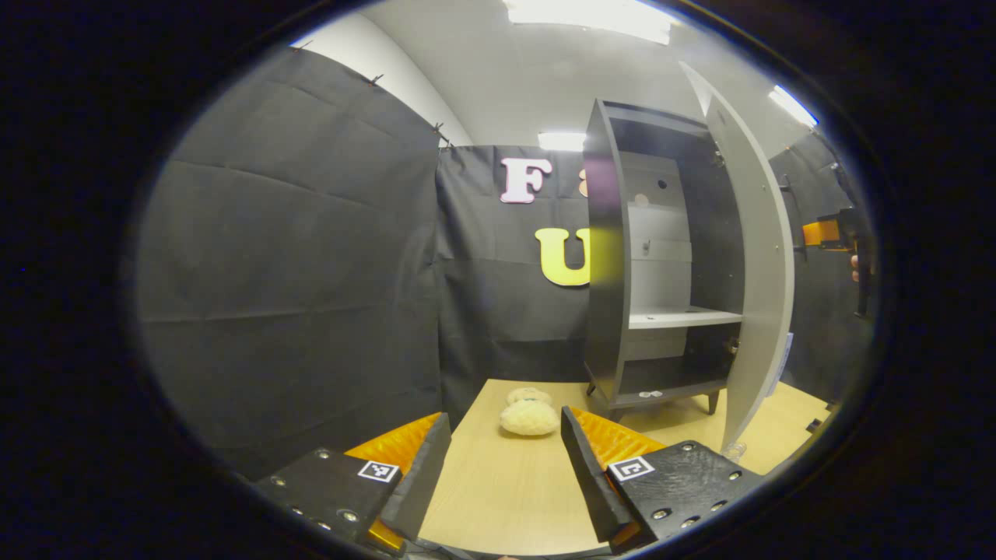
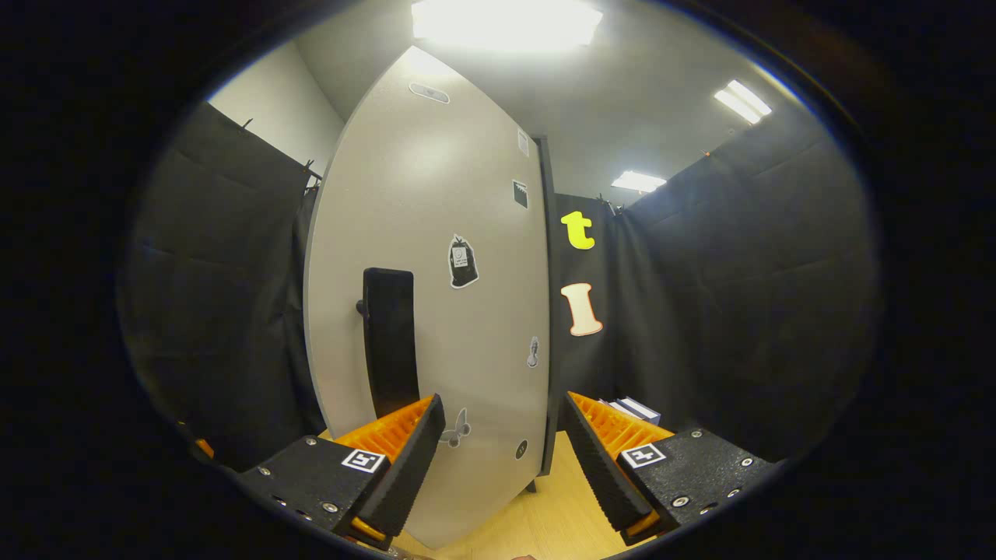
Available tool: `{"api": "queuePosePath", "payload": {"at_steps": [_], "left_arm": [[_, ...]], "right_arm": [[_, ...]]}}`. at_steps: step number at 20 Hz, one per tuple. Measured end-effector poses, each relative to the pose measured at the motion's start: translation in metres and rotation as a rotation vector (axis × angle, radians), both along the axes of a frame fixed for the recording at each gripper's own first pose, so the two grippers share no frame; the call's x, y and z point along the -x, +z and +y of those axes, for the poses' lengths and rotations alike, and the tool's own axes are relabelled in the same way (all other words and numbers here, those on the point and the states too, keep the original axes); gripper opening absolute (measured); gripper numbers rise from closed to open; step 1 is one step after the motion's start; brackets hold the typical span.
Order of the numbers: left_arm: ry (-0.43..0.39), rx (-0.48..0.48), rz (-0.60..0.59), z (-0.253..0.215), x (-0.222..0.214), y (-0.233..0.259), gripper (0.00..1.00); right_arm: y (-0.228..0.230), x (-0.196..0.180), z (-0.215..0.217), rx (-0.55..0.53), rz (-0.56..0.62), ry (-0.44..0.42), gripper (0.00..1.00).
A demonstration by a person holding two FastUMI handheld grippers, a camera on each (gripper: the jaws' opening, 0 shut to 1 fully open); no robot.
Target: Open the cabinet door with the right hand, grasp the bottle in the cabinet with the left hand and place it on the coaster, then close the cabinet door with the right hand.
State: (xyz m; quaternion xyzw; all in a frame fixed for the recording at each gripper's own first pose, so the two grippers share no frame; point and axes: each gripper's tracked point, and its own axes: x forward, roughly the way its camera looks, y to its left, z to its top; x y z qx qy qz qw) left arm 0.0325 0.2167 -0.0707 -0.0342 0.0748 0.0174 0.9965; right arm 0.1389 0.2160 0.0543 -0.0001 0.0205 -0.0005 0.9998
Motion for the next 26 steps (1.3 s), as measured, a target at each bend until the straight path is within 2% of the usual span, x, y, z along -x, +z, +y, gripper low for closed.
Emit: {"api": "queuePosePath", "payload": {"at_steps": [3,5,10,11,12,18,23,26], "left_arm": [[0.022,-0.013,0.004,0.002,0.003,0.0,0.82],[0.031,-0.022,0.001,0.003,0.004,0.004,0.82],[0.012,-0.005,-0.025,0.001,0.006,0.009,0.82],[0.01,0.001,-0.028,0.001,0.005,0.008,0.79],[0.01,0.006,-0.03,0.001,0.004,0.008,0.82],[-0.031,0.007,-0.039,-0.017,0.005,0.038,0.82],[-0.057,-0.029,-0.074,-0.079,-0.003,0.068,0.82],[-0.076,-0.017,-0.085,-0.118,-0.01,0.076,0.82]], "right_arm": [[0.0,-0.012,0.02,-0.008,0.0,0.047,0.95],[-0.006,-0.019,0.024,0.001,-0.002,0.044,0.95],[-0.02,-0.014,0.028,0.011,0.023,0.053,0.95],[-0.019,-0.012,0.025,0.021,0.02,0.054,0.95],[-0.018,-0.009,0.022,0.033,0.015,0.06,0.95],[-0.018,0.008,-0.023,0.054,-0.024,0.051,0.95],[-0.025,0.015,-0.07,0.044,-0.01,0.063,0.95],[-0.031,0.019,-0.095,0.017,-0.006,0.069,0.94]]}}
